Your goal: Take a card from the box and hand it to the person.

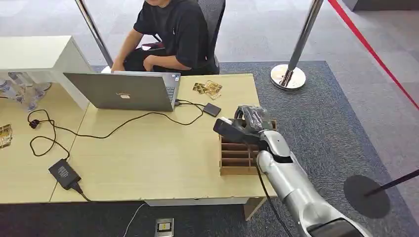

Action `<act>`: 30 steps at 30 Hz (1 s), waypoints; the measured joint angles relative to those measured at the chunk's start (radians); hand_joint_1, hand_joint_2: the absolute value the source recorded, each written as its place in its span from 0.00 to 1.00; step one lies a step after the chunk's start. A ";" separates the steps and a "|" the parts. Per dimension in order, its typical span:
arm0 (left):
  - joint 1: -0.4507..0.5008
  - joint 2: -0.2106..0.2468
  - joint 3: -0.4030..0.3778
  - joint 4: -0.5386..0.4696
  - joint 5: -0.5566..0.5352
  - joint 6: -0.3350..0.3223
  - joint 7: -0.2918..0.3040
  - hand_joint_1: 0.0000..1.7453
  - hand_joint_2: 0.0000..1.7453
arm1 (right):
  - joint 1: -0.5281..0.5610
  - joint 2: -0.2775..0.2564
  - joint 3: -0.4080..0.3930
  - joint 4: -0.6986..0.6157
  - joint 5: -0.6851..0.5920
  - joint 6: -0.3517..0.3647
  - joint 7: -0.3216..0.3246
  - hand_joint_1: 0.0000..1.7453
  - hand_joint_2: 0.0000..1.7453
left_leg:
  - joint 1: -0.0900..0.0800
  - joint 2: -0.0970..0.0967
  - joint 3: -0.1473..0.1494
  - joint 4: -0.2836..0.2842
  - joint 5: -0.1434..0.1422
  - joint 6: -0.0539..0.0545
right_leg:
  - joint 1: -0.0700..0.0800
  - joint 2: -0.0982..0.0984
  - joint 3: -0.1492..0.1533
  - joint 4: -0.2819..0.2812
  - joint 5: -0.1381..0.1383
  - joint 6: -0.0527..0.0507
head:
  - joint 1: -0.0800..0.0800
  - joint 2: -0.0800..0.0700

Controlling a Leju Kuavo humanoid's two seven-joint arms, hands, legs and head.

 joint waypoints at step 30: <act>0.000 0.000 0.000 0.000 -0.009 -0.004 -0.006 0.00 0.00 | 0.032 -0.052 -0.024 -0.146 -0.058 0.042 -0.032 0.77 1.00 | 0.000 0.000 0.000 0.000 0.000 0.000 | 0.000 0.000 0.000 0.000 0.000 0.000 | 0.000 0.000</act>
